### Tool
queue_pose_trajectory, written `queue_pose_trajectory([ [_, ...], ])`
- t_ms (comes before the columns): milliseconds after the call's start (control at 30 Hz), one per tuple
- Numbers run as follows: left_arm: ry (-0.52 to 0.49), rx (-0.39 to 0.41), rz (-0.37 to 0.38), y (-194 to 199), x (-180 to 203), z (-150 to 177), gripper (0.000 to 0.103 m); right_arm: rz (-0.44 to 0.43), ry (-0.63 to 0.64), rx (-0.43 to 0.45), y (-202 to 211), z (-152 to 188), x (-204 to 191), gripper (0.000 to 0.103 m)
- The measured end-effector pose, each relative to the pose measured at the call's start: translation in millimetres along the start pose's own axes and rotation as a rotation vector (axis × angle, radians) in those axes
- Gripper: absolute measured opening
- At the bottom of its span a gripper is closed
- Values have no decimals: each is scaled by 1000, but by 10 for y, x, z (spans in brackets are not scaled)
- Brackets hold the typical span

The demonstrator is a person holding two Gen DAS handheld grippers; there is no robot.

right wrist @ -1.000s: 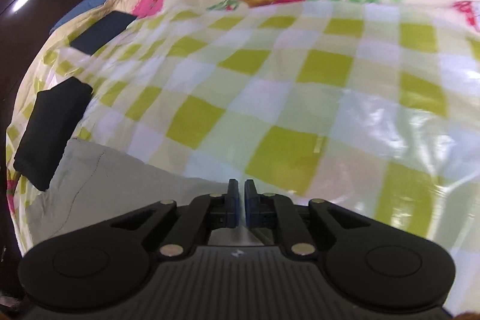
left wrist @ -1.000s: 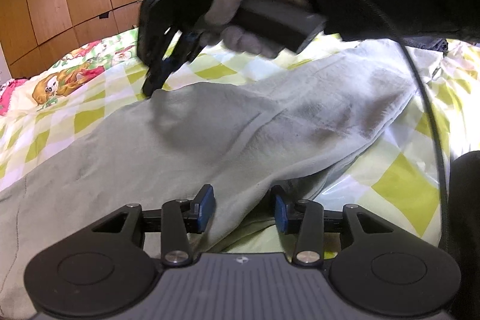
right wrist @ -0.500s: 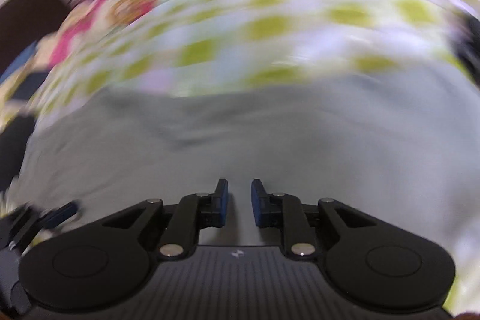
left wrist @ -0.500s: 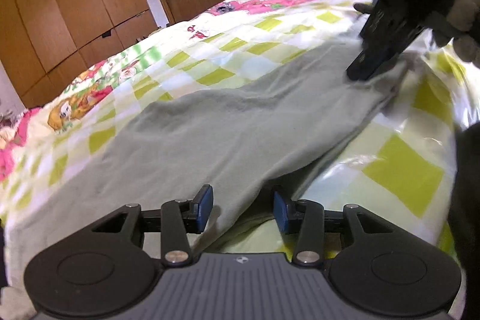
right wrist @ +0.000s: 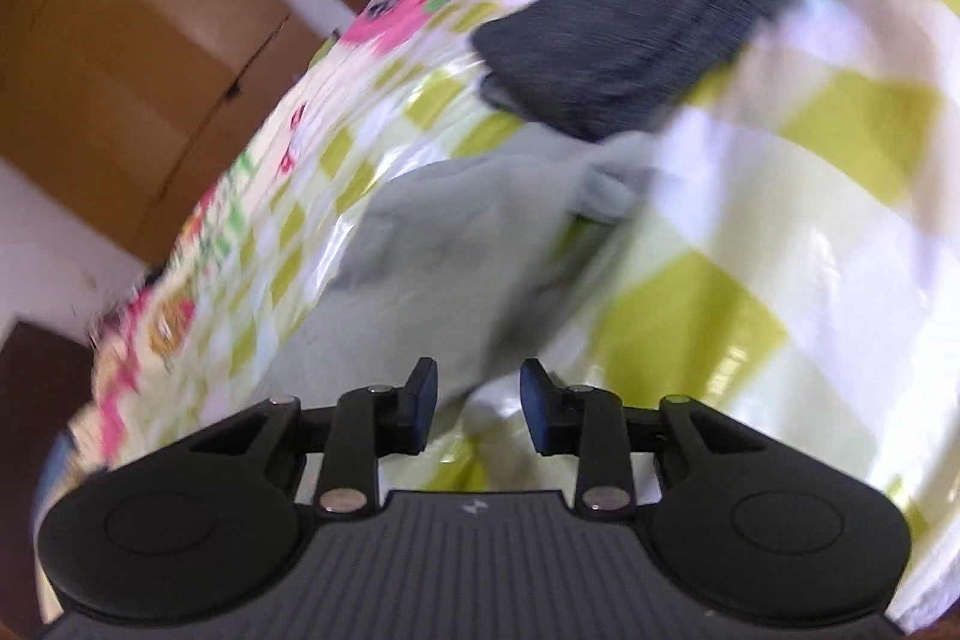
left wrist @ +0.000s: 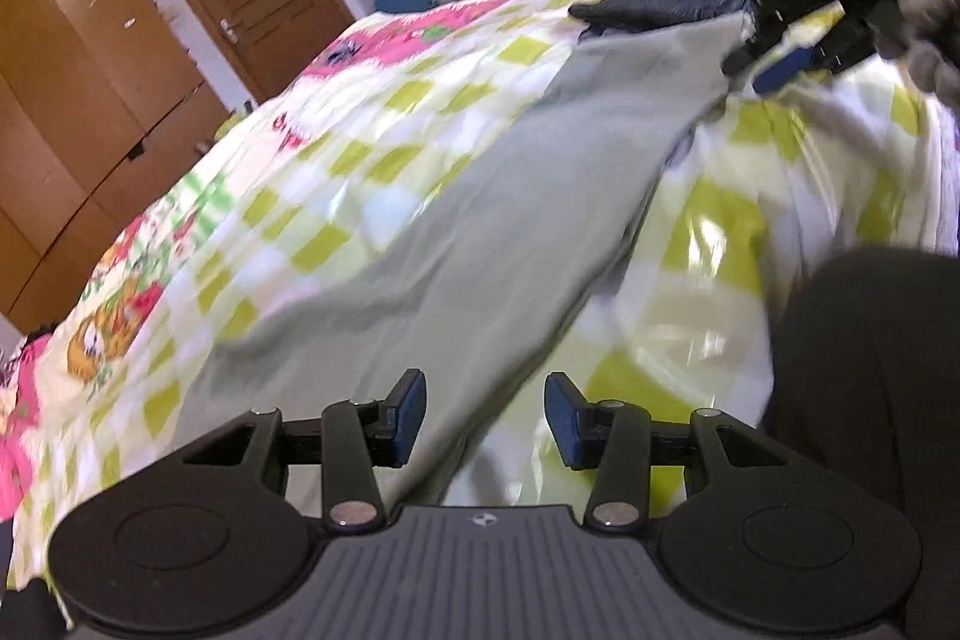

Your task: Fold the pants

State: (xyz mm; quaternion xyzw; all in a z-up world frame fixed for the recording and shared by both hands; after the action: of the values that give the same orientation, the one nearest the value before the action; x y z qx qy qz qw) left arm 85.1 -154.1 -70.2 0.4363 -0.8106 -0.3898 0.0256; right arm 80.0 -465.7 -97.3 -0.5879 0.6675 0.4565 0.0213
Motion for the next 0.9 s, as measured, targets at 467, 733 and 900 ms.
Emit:
queue_pose_trajectory([
  [467,-114,17,64,-276,571,-424,58,-89,-217,160,-293,-395,252,41],
  [733,-138,10,49,-328,593,-489,58,-136,-207,128,-719,-722,188,30],
  [900,-120,52,36,-332,532,-661,58,-208,-113,288,-186,-1128,-121,4],
])
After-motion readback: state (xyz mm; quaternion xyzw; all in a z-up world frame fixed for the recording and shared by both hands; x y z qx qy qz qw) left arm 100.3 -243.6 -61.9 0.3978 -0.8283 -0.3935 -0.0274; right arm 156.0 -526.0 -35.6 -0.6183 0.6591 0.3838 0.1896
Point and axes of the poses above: each gripper's, at about its wrist camera, not at the fingertips, and y roughly against the way its jaws point, x to its right, z to its underside, the point moved 10 cm from there along -y, roughly the way its jaws point, and after that the axes turned 9 degrees about y, right-handed, at the moved point
